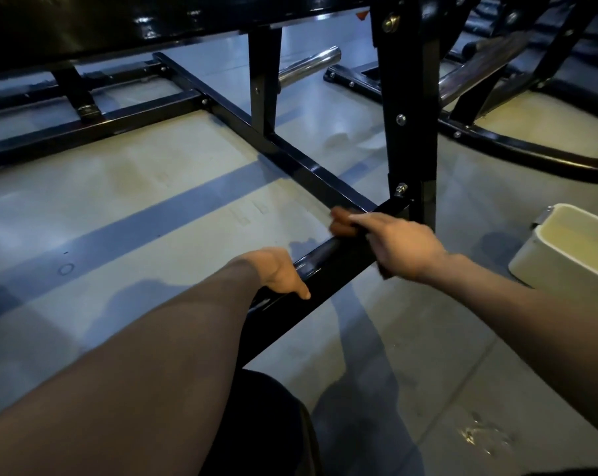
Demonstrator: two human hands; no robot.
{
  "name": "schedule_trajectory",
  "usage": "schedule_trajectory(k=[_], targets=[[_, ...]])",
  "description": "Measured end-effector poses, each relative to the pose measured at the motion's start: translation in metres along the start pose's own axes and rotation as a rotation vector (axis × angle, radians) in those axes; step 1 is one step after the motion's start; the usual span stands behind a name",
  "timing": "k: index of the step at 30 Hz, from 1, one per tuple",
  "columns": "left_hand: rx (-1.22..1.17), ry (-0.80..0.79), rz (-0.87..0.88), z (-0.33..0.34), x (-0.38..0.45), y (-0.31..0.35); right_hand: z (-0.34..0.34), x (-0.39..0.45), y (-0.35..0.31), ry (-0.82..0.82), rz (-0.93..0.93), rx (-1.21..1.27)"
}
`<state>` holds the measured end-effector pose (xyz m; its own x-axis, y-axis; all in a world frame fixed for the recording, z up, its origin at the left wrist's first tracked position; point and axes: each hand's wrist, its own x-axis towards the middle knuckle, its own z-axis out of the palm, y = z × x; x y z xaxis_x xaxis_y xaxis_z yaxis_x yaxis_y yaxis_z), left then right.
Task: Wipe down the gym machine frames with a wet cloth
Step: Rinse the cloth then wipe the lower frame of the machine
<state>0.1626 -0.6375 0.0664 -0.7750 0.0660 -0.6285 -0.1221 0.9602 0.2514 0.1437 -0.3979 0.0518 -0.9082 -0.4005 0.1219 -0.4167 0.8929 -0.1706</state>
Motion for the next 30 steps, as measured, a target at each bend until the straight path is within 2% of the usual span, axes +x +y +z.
schedule_trajectory(k=[2,4,6,8,10,11,13,17,18,20,24,25,27,30], targets=[[-0.009,0.005,-0.009,0.001,0.003,-0.002,-0.004,0.011,0.017,0.019,0.278,0.003],[-0.010,0.001,-0.017,0.001,0.002,-0.002,-0.005,0.012,0.004,0.029,0.347,0.000],[0.000,0.011,-0.015,0.001,0.002,-0.003,0.000,0.003,-0.028,0.012,0.192,0.027],[-0.002,0.019,-0.018,0.001,0.004,-0.002,0.005,-0.011,-0.053,-0.038,-0.084,0.071],[-0.011,0.002,-0.022,0.000,0.002,0.000,0.008,-0.013,-0.049,-0.077,-0.296,0.064],[-0.019,-0.002,-0.018,0.000,0.002,0.000,0.008,-0.010,-0.038,-0.085,-0.325,0.042],[-0.017,0.007,-0.004,-0.001,0.002,0.001,0.009,-0.003,-0.011,-0.041,-0.220,0.029],[0.010,-0.005,-0.023,-0.001,0.003,-0.001,0.005,0.015,0.019,0.080,0.343,0.137],[0.011,-0.008,-0.024,-0.001,0.003,-0.001,0.005,0.019,0.014,0.073,0.408,0.143],[0.027,-0.004,-0.022,-0.002,0.002,0.000,0.007,0.017,-0.008,0.027,0.335,0.140],[0.017,-0.008,-0.017,0.000,0.005,-0.001,0.010,-0.003,-0.048,-0.122,-0.227,0.085],[0.013,-0.015,-0.027,0.000,0.005,-0.001,0.008,-0.004,-0.045,-0.135,-0.306,0.055],[0.013,-0.023,-0.013,-0.001,0.003,0.000,0.009,-0.004,-0.026,-0.099,-0.294,-0.010],[0.022,-0.004,-0.006,-0.001,0.003,0.000,0.017,-0.003,0.005,-0.009,-0.035,-0.057]])
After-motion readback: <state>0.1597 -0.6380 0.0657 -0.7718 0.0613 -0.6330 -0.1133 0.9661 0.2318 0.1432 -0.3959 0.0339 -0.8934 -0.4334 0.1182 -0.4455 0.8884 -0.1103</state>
